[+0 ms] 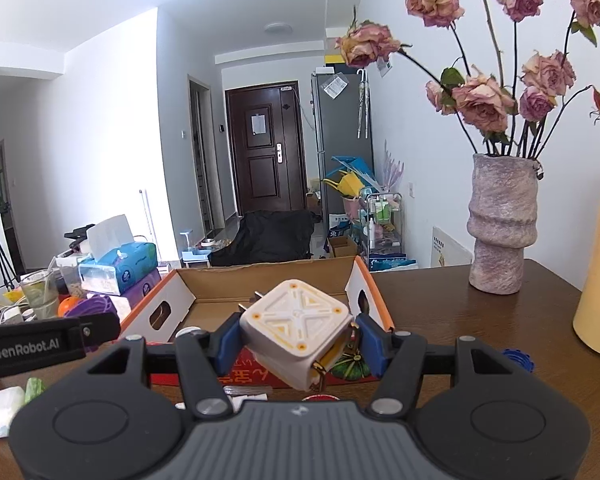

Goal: Organize rigid objects

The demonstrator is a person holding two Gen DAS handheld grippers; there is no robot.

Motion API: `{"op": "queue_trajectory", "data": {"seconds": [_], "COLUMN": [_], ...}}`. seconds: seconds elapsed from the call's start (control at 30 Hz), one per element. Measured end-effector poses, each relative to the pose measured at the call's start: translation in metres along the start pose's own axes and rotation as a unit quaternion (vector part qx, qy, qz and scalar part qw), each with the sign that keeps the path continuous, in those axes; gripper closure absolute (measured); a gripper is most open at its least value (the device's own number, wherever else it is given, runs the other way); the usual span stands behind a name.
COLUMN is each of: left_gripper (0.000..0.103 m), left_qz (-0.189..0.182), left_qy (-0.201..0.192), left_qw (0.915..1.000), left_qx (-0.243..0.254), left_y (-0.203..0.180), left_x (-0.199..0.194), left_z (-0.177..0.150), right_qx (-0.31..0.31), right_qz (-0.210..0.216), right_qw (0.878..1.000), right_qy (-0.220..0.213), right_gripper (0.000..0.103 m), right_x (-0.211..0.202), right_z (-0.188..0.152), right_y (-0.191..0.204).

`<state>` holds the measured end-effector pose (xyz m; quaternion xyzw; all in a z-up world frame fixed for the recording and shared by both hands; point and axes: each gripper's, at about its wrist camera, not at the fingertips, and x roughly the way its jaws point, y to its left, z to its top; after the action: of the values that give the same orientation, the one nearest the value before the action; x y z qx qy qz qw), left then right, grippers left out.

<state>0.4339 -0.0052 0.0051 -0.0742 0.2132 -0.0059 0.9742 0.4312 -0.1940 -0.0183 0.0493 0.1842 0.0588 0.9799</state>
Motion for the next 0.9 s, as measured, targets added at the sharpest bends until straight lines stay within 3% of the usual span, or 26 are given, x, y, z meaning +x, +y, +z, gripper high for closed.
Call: {"op": "queue_trajectory", "data": {"seconds": [0.9], "left_gripper": [0.048], "left_qz": [0.016], "left_qy": [0.012], "left_qw": [0.9997], "left_qx": [0.012], "left_y": [-0.005], "left_x": [0.107], "left_z": [0.036], "right_qx": [-0.01], "right_qz": [-0.001], "right_qw": [1.0], "right_qy": [0.019], "right_gripper": [0.044], "right_x": [0.108], "right_z": [0.021], "right_y": [-0.002]}}
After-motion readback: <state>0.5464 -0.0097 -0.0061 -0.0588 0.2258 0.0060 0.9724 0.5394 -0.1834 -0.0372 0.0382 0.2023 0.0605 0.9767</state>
